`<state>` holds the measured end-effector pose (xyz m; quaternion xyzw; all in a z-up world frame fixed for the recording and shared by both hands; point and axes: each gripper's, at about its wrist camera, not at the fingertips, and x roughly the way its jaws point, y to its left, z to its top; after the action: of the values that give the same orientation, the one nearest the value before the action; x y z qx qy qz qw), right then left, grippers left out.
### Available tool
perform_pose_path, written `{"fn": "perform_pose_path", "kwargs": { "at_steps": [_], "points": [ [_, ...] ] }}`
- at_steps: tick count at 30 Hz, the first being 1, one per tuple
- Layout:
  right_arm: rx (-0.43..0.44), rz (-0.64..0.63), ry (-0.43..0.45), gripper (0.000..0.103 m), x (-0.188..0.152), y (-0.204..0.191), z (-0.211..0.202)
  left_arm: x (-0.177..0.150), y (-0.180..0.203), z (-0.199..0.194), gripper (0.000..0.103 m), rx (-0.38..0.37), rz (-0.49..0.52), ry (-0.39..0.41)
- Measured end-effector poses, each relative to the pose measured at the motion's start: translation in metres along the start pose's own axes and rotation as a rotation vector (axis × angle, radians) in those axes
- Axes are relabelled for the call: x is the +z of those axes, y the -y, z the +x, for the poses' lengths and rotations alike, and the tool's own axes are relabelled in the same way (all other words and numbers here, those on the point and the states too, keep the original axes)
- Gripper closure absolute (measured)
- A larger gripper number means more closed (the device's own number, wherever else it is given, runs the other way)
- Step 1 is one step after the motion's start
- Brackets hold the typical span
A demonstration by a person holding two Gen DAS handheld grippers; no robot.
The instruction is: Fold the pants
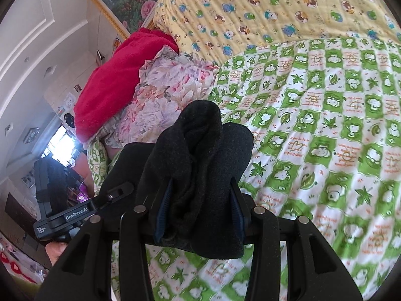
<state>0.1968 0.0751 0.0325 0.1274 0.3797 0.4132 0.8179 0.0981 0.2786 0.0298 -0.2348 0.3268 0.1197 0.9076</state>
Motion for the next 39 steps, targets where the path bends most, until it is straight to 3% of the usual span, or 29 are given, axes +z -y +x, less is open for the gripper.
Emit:
{"fn": "perform_pose_path", "kwargs": {
  "at_steps": [5, 10, 13, 17, 22, 31, 39],
  "points": [
    [-0.018, -0.008, -0.035, 0.055, -0.006, 0.009, 0.018, -0.007, -0.010, 0.017, 0.069, 0.021, -0.011, -0.035],
    [-0.042, 0.035, -0.028, 0.046, -0.014, 0.032, 0.022, -0.015, -0.019, 0.027, 0.045, 0.032, -0.024, -0.056],
    [-0.042, 0.055, -0.033, 0.040, -0.018, 0.047, 0.023, -0.021, -0.022, 0.029, 0.036, 0.046, -0.024, -0.057],
    [-0.037, 0.061, -0.035, 0.039, -0.019, 0.048, 0.019, -0.024, -0.025, 0.025, 0.030, 0.059, -0.040, -0.044],
    [0.001, 0.078, -0.016, 0.017, -0.014, 0.037, 0.008, -0.026, -0.025, 0.009, 0.022, 0.065, -0.044, -0.020],
    [0.045, 0.032, 0.038, 0.007, -0.015, 0.007, -0.021, -0.041, -0.014, -0.027, 0.021, 0.129, -0.006, 0.025],
    [-0.023, -0.064, 0.037, 0.006, -0.030, -0.012, -0.035, -0.056, 0.002, -0.047, 0.020, 0.202, 0.080, 0.060]
  ]
}}
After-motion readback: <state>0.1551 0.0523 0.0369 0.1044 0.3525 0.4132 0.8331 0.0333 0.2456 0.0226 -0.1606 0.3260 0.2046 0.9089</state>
